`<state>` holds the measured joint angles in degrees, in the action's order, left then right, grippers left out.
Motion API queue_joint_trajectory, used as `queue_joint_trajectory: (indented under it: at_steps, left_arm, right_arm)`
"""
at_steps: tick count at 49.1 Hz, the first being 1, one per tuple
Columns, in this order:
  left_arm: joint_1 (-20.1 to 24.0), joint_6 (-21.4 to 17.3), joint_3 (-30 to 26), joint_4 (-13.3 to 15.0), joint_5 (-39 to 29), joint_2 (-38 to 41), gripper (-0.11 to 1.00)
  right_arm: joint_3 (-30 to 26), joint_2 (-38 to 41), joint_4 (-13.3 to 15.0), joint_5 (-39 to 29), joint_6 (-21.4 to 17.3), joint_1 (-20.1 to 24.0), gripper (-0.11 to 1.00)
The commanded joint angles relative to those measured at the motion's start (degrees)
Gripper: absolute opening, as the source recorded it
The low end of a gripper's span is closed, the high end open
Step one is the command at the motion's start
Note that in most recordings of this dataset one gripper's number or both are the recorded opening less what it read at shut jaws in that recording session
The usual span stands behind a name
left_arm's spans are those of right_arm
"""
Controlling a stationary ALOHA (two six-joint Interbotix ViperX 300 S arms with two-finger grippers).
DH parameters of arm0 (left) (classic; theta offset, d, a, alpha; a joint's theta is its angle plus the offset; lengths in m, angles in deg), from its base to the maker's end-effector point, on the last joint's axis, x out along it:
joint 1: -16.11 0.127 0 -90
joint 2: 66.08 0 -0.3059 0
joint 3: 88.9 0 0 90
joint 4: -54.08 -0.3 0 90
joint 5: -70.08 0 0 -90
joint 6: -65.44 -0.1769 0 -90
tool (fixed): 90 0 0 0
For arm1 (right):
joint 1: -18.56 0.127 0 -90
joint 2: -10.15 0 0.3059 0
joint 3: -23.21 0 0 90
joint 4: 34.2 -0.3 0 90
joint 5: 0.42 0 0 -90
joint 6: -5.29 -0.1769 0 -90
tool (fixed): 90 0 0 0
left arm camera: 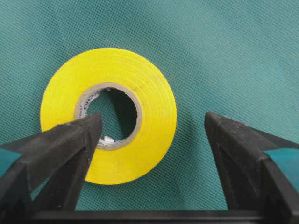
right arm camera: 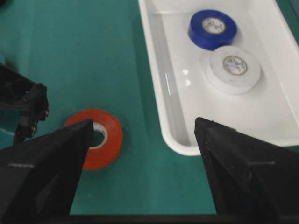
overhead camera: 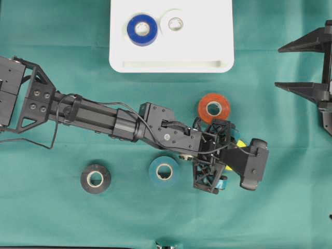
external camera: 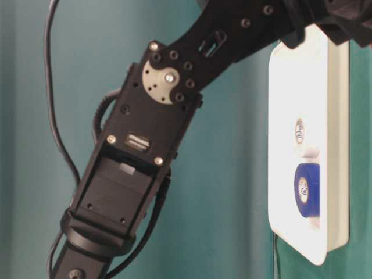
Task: Pick up the tape from a random location and place it into the white case.
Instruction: 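Lower the left gripper and pinch the yellow tape roll through its hole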
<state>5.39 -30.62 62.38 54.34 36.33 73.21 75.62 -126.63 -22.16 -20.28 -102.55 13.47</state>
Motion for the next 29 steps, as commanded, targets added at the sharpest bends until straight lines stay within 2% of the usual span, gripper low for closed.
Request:
queue_joint_trajectory:
  at_steps: [1, 29]
  left_arm:
    - [-0.09, 0.09, -1.41, -0.18, 0.0, -1.23, 0.94]
    - [-0.18, 0.35, -1.67, -0.18, -1.23, -0.35, 0.93]
  right_arm:
    - [-0.62, 0.53, -0.09, 0.44, -0.09, -0.18, 0.85]
    - [-0.62, 0.53, -0.09, 0.53, -0.09, -0.26, 0.85]
